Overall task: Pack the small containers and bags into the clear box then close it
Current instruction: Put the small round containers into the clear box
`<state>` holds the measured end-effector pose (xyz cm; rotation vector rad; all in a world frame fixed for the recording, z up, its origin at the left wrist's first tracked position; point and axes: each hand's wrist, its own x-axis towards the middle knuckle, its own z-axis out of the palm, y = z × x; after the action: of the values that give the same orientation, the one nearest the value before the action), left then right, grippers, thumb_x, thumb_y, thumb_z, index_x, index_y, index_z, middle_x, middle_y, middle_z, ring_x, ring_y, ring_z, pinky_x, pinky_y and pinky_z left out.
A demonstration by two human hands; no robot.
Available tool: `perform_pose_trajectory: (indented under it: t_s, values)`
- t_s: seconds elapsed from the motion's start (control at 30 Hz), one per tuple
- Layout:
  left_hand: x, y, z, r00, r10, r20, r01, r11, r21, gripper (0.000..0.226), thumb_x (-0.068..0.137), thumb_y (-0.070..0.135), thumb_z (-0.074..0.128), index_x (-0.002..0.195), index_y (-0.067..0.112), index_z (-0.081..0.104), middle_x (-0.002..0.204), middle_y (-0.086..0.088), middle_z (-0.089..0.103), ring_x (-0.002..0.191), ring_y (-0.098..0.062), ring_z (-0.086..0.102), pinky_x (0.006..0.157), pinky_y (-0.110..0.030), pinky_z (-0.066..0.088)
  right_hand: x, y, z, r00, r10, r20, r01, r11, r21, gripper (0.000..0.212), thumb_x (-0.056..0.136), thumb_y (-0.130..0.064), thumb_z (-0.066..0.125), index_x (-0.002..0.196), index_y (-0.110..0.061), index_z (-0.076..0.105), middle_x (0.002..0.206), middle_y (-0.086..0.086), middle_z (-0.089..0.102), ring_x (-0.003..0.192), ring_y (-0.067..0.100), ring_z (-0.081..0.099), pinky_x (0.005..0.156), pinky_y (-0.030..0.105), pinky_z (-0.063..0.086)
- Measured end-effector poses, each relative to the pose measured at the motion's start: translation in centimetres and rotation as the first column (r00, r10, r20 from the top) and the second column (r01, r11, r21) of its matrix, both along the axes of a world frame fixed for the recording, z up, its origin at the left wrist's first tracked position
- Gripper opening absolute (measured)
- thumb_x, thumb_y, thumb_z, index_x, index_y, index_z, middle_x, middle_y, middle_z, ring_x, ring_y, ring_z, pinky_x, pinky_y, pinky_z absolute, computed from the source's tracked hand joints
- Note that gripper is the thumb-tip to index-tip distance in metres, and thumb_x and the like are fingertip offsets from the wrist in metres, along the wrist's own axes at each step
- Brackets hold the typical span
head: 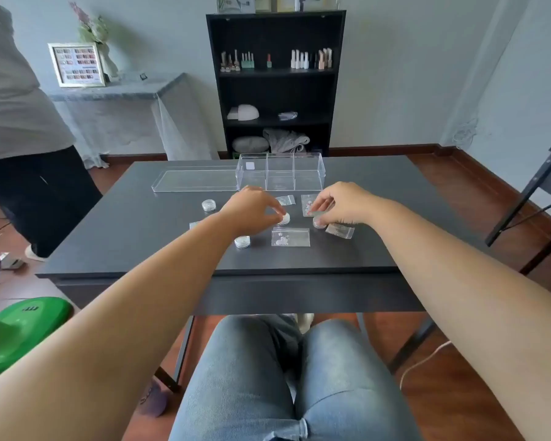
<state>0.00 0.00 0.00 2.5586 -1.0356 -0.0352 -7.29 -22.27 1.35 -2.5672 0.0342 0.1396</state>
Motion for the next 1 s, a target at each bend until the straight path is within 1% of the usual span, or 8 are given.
perform_pose_trajectory:
  t_s: [0.1,0.23,0.33,0.5,0.67,0.77,0.9,1.0]
  values:
    - [0.0,-0.4,-0.6,0.999,0.006,0.053,-0.007,0.999,0.034,0.019,0.085,0.043,0.057,0.096,0.038,0.071,0.106,0.007,0.065,0.119,-0.017,0.043,0.093,-0.039,0.042,-0.2,-0.1,-0.7,0.999,-0.038,0.022,0.038,0.999,-0.012,0.023,0.066,-0.037,0.082,0.085,-0.043,0.071,0.093,-0.013,0.063,0.087,0.002,0.061,0.068,0.022,0.045]
    - [0.2,-0.9,-1.5,0.999,-0.014,0.048,0.015,1.000,-0.019,0.011,0.083,0.036,0.061,0.090,0.030,0.067,0.097,0.013,0.064,0.110,-0.015,0.048,0.084,-0.035,0.045,-0.1,0.1,-1.6,0.998,-0.042,0.045,0.041,0.999,0.015,0.025,0.068,-0.036,0.081,0.089,-0.043,0.072,0.088,-0.018,0.063,0.086,-0.001,0.060,0.065,0.019,0.042]
    - [0.6,-0.8,-1.9,0.999,-0.025,0.044,0.027,0.998,-0.051,0.010,0.081,0.033,0.063,0.088,0.026,0.064,0.098,0.015,0.067,0.103,-0.014,0.054,0.080,-0.035,0.047,0.1,0.0,-2.2,0.997,-0.023,0.075,0.023,1.000,0.004,0.022,0.072,-0.032,0.079,0.090,-0.043,0.071,0.086,-0.019,0.064,0.081,-0.002,0.060,0.063,0.014,0.041]
    - [2.2,-0.5,-1.7,0.996,0.013,0.088,0.006,0.976,-0.216,0.013,0.079,0.036,0.067,0.089,0.030,0.060,0.094,0.018,0.063,0.095,-0.011,0.053,0.078,-0.031,0.043,0.8,-0.6,-2.4,0.990,-0.015,0.138,0.009,0.999,0.041,0.021,0.073,-0.028,0.078,0.086,-0.043,0.070,0.086,-0.015,0.065,0.078,0.003,0.060,0.064,0.016,0.042]
    - [5.6,0.5,0.4,0.992,0.074,0.106,-0.037,0.948,-0.317,0.020,0.079,0.037,0.070,0.095,0.030,0.059,0.094,0.017,0.062,0.095,-0.008,0.054,0.077,-0.028,0.041,3.5,-0.1,-0.3,0.969,-0.005,0.246,-0.027,0.991,0.128,0.025,0.073,-0.023,0.078,0.089,-0.041,0.070,0.085,-0.013,0.064,0.073,0.005,0.059,0.060,0.007,0.041]
    - [8.2,0.8,1.9,0.986,0.120,0.118,-0.080,0.951,-0.297,0.022,0.079,0.037,0.069,0.097,0.029,0.059,0.094,0.016,0.061,0.094,-0.011,0.055,0.077,-0.029,0.042,6.1,1.0,1.3,0.945,0.008,0.328,-0.059,0.987,0.148,0.023,0.075,-0.023,0.077,0.091,-0.039,0.069,0.082,-0.018,0.063,0.071,0.000,0.056,0.059,0.002,0.039]
    - [11.8,0.5,4.0,0.980,0.126,0.155,-0.097,0.979,-0.181,0.017,0.080,0.037,0.068,0.092,0.029,0.060,0.095,0.013,0.064,0.092,-0.010,0.057,0.079,-0.031,0.046,10.2,2.5,2.9,0.920,-0.014,0.392,-0.063,0.981,0.183,0.018,0.076,-0.024,0.077,0.087,-0.034,0.066,0.085,-0.017,0.062,0.072,-0.005,0.055,0.057,0.003,0.038]
    - [14.7,0.2,5.3,0.987,0.139,0.080,-0.131,0.987,-0.094,0.010,0.077,0.035,0.069,0.084,0.033,0.062,0.090,0.018,0.065,0.092,-0.008,0.061,0.076,-0.031,0.050,13.2,3.4,3.1,0.914,-0.037,0.403,-0.035,0.985,0.170,0.019,0.075,-0.026,0.078,0.083,-0.035,0.063,0.087,-0.017,0.062,0.076,-0.001,0.055,0.056,0.007,0.035]
